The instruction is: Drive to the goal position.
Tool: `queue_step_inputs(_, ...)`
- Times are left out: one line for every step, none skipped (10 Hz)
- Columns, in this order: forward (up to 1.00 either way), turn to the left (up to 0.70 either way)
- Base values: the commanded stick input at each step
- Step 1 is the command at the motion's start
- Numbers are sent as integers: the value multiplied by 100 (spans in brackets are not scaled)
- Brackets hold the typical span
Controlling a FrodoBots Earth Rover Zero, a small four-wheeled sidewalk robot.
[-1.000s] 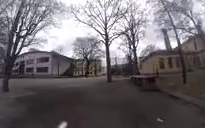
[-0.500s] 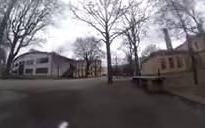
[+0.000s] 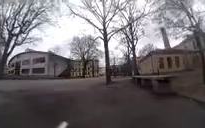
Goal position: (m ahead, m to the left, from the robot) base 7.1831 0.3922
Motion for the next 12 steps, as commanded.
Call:
queue_step_inputs(100, -40)
queue_step_inputs(100, -40)
queue_step_inputs(100, -39)
queue_step_inputs(100, -24)
queue_step_inputs(100, 0)
queue_step_inputs(100, 0)
queue_step_inputs(100, 0)
queue_step_inputs(100, 0)
queue_step_inputs(100, 0)
queue_step_inputs(100, 0)
queue_step_inputs(100, 0)
queue_step_inputs(100, 0)
